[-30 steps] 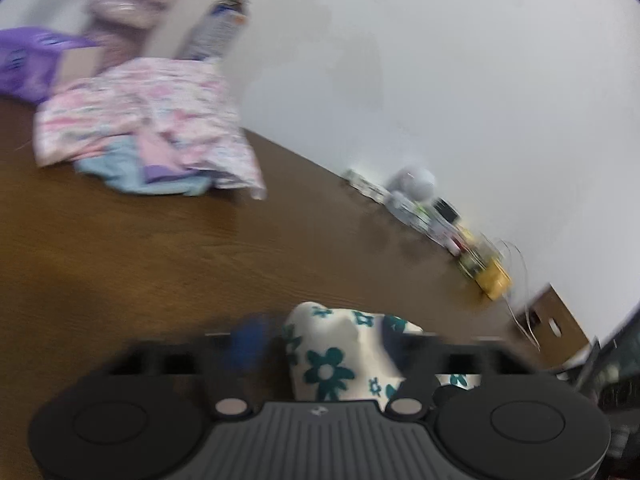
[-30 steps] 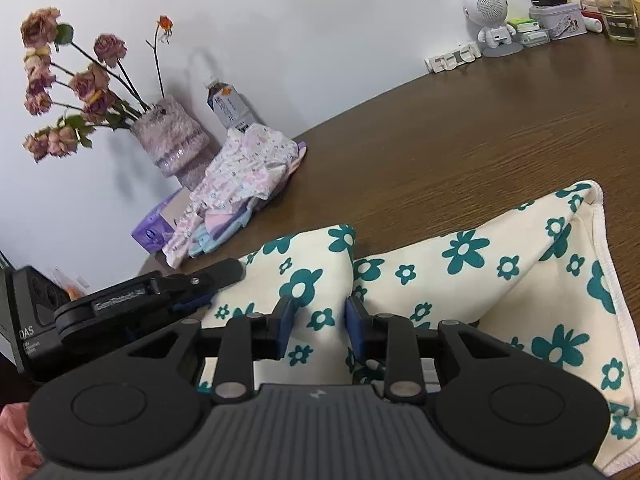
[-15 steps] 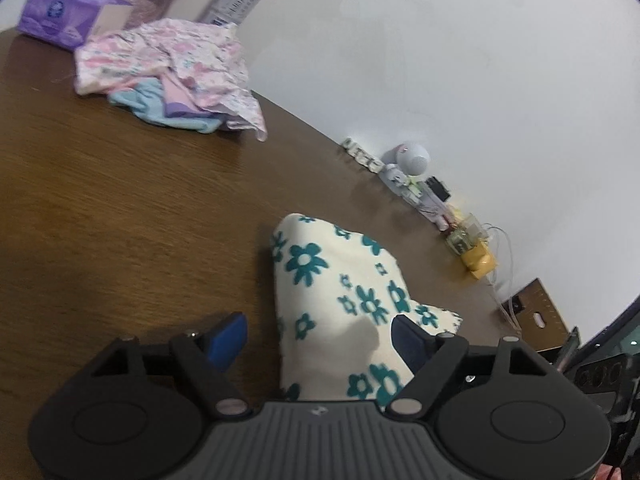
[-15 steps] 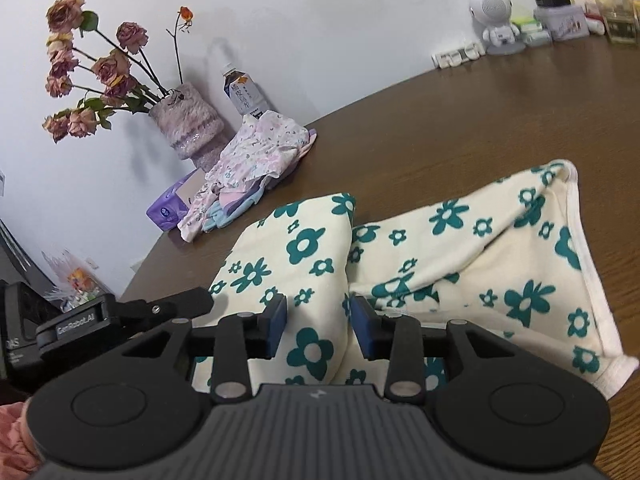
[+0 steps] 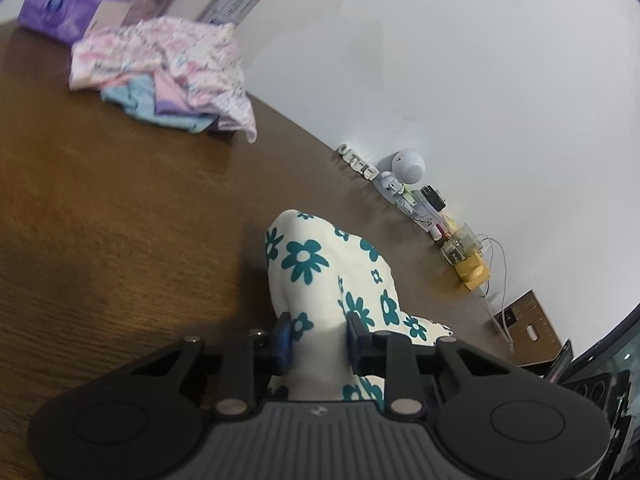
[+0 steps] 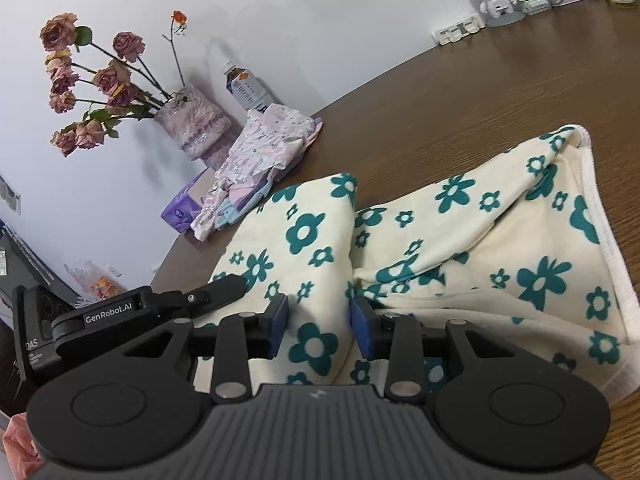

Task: Fold clothes
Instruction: 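Roll the pinched dress edge over onto the bundle with both tools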

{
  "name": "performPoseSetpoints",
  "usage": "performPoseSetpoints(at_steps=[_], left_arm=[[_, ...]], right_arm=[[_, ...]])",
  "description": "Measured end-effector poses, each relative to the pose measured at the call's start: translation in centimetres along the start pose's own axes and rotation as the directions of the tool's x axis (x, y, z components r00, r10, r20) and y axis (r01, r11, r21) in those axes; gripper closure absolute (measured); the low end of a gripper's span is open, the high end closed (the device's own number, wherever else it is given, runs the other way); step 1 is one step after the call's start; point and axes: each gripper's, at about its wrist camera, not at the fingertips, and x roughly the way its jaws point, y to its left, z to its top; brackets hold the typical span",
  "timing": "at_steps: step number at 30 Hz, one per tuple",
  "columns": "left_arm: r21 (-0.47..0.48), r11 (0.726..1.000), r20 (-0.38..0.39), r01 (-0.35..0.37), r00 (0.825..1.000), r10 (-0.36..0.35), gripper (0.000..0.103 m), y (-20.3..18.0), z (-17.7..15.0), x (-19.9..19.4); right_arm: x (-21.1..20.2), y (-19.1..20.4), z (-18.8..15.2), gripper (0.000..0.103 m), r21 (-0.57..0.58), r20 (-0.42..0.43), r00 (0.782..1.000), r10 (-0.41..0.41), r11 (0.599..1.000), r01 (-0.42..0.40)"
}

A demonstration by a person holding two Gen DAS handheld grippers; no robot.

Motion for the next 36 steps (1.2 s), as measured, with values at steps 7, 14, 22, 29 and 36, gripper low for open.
performPoseSetpoints(at_steps=[7,14,22,29,36], left_arm=[[0.114,0.991,0.006,-0.074,0.997,0.074,0.08,-2.4,0.4,-0.3],[0.373,0.902,0.071,-0.219,0.976,0.208,0.08,-8.3,0.5,-0.6],[0.57,0.738,0.147,-0.362,0.928,0.342,0.08,-14.4,-1.4,0.8],[0.741,0.508,0.246,-0.44,0.881,0.404,0.08,-20.7,-4.7,3.8],[0.829,0.402,0.248,-0.388,0.9,0.358,0.074,-26.1,-9.0,7.9]], right_arm=[[-0.6,-0.1,0.1,0.067,0.008,0.009,1.0,0.019,1.0,-0.019],[-2.7,-0.6,0.3,0.067,0.002,0.038,0.999,0.009,1.0,-0.009],[-6.4,-2.8,0.8,0.067,-0.045,0.094,0.996,-0.005,0.999,0.009],[-9.2,-6.9,1.9,0.067,-0.022,0.109,0.993,-0.048,0.998,0.051],[-11.6,-10.5,3.5,0.067,0.02,0.135,0.988,-0.077,0.997,0.075]])
